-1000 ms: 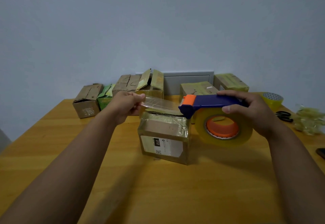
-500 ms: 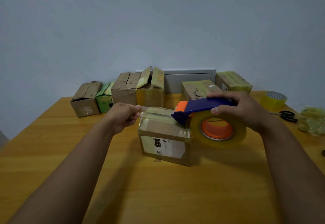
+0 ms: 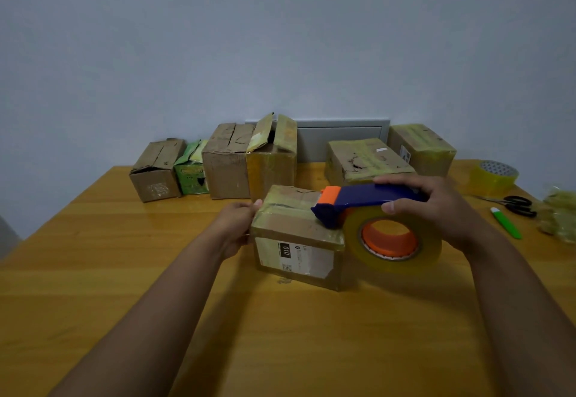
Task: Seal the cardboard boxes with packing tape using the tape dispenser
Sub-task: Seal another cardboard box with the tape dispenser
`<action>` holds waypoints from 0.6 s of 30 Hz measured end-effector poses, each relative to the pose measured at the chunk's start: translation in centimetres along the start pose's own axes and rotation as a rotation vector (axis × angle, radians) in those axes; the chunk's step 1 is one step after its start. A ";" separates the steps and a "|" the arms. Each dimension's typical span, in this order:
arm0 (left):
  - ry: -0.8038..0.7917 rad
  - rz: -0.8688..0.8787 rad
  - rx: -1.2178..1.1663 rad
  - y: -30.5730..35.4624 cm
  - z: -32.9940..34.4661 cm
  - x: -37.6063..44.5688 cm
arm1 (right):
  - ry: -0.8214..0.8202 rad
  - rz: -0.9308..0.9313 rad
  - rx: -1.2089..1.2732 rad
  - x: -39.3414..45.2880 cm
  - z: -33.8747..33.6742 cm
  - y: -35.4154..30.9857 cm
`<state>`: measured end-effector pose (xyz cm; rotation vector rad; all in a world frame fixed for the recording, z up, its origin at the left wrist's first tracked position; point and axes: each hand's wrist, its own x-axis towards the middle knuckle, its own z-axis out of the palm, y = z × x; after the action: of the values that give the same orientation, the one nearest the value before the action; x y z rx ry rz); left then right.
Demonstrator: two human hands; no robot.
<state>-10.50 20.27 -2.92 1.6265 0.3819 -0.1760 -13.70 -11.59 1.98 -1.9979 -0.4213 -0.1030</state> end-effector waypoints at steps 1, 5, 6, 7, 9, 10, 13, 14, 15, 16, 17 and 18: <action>0.016 -0.015 -0.010 0.0 0.2 -0.1 | 0.000 -0.002 0.004 -0.1 0.0 0.0; 0.082 0.025 -0.137 -0.3 0.6 -0.6 | -0.001 -0.005 0.043 -0.3 0.1 0.4; 0.091 0.063 -0.155 -0.3 0.6 -0.6 | -0.001 -0.007 0.058 -0.3 0.1 0.5; 0.087 0.094 -0.153 -0.4 0.5 -0.7 | -0.001 -0.013 0.072 -0.3 0.1 0.6; 0.063 0.128 -0.102 -0.5 0.0 -1.3 | 0.003 -0.021 0.099 -0.2 0.3 0.8; 0.060 0.140 -0.072 -0.5 -0.3 -1.6 | 0.006 -0.022 0.112 -0.1 0.6 0.8; 0.092 0.157 0.011 -0.1 -1.8 -2.4 | -0.007 -0.037 0.135 0.5 2.0 0.8; 0.108 0.156 0.040 0.1 -2.3 -2.8 | -0.012 -0.045 0.134 0.8 2.6 0.7; 0.126 0.158 0.085 0.1 -2.8 -3.1 | -0.016 -0.055 0.136 1.1 3.4 0.5; 0.141 0.162 0.146 0.2 -3.4 -3.4 | -0.020 -0.063 0.139 1.4 4.2 0.2; 0.148 0.168 0.218 0.2 -4.2 -3.5 | -0.028 -0.068 0.142 1.7 5.1 -0.2; 0.142 0.172 0.285 0.2 -4.8 -3.8 | -0.038 -0.074 0.139 2.0 5.9 -0.4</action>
<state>-14.54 24.48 -0.95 1.9507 0.3337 0.0175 -12.60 -5.72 0.20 -1.8500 -0.5134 -0.0794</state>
